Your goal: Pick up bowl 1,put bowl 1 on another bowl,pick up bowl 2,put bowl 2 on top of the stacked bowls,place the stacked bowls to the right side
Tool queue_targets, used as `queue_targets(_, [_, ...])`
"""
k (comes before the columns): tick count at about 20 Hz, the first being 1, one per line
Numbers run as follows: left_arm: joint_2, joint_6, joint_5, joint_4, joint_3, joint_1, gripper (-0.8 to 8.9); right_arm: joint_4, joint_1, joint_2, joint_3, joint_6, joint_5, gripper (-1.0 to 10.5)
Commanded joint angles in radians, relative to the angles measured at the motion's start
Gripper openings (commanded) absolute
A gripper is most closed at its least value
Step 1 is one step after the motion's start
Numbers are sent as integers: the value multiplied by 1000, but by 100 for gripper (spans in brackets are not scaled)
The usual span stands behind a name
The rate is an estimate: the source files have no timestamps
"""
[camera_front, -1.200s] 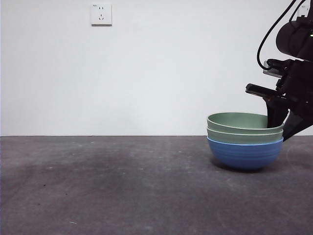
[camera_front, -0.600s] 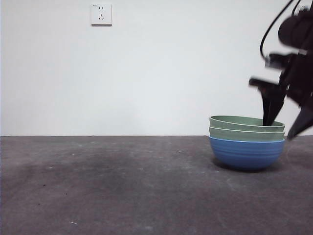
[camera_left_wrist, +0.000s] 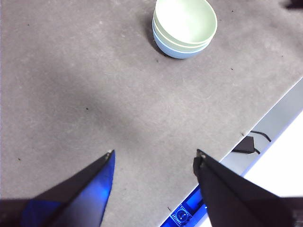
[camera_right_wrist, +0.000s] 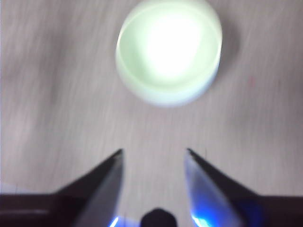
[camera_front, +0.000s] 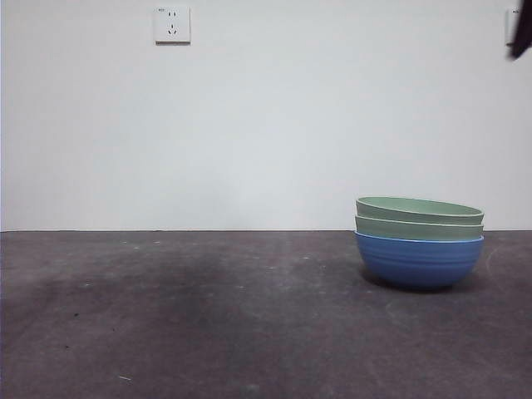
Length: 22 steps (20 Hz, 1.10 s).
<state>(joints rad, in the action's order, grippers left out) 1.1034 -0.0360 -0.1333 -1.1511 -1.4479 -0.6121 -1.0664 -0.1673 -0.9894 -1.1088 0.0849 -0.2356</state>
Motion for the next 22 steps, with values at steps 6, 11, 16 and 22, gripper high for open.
queue_targets(6, [-1, 37, -5, -17, 0, -4, -8, -200, -40, 107, 7, -87, 1, -16])
queue_targets(11, [-1, 37, 0, -29, -1, -4, -3, -198, -39, 106, 7, -84, 2, 2])
queue_targets(16, [-1, 37, 1, -29, 0, -4, -3, -198, -39, 106, 7, -84, 2, 2])
queue_targets(22, [-1, 43, 4, -27, 0, -4, -7, -198, -39, 106, 7, -84, 2, 2])
